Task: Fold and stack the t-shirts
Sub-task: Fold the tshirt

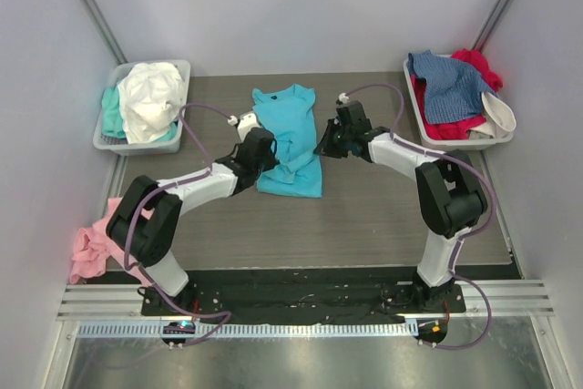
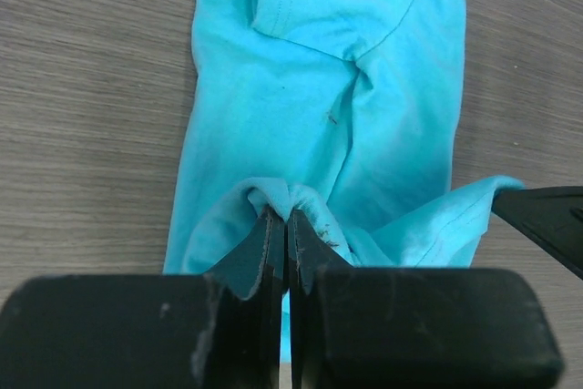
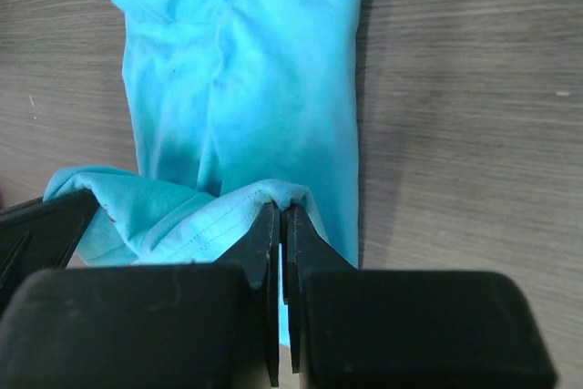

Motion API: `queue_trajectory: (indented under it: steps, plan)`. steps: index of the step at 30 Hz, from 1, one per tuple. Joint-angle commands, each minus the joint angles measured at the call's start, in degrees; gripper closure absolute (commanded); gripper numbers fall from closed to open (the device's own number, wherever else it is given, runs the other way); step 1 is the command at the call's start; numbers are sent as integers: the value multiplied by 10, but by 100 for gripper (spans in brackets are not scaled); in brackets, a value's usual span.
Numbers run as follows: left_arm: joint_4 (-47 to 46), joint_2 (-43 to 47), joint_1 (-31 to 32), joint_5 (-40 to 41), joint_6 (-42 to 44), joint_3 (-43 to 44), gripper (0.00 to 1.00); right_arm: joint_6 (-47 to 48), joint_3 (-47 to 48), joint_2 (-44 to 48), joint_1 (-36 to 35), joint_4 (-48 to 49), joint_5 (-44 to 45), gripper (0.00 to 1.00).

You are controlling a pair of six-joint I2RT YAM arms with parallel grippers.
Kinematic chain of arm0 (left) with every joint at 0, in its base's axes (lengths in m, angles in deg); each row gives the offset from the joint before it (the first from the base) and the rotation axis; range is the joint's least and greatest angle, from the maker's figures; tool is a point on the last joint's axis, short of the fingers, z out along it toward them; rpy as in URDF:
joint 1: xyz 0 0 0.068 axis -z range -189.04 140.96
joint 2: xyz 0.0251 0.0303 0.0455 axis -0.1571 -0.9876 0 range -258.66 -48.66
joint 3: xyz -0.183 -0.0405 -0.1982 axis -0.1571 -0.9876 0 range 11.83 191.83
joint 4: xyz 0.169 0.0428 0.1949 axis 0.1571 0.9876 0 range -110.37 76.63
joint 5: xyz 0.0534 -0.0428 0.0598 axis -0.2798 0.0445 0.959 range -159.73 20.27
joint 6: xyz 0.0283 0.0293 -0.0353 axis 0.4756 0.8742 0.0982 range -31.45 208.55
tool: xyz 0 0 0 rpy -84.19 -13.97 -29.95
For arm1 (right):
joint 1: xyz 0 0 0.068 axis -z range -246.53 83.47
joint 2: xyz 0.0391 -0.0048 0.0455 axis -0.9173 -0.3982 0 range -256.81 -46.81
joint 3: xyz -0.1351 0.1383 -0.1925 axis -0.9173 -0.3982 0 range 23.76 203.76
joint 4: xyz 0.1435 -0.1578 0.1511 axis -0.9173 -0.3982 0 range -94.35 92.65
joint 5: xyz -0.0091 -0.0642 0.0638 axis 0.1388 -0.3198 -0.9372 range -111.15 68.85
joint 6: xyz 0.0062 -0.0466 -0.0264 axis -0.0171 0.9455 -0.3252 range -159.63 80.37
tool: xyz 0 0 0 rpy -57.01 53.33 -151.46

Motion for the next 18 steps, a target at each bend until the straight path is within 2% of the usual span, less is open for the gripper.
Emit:
queue_trajectory:
  steps: [1,18]
  plan:
    - [-40,-14,-21,-25,11,25,95,3,41,-25,12,36,-34,99]
    - [-65,-86,-79,-90,20,77,94,-11,133,-96,32,36,-49,99]
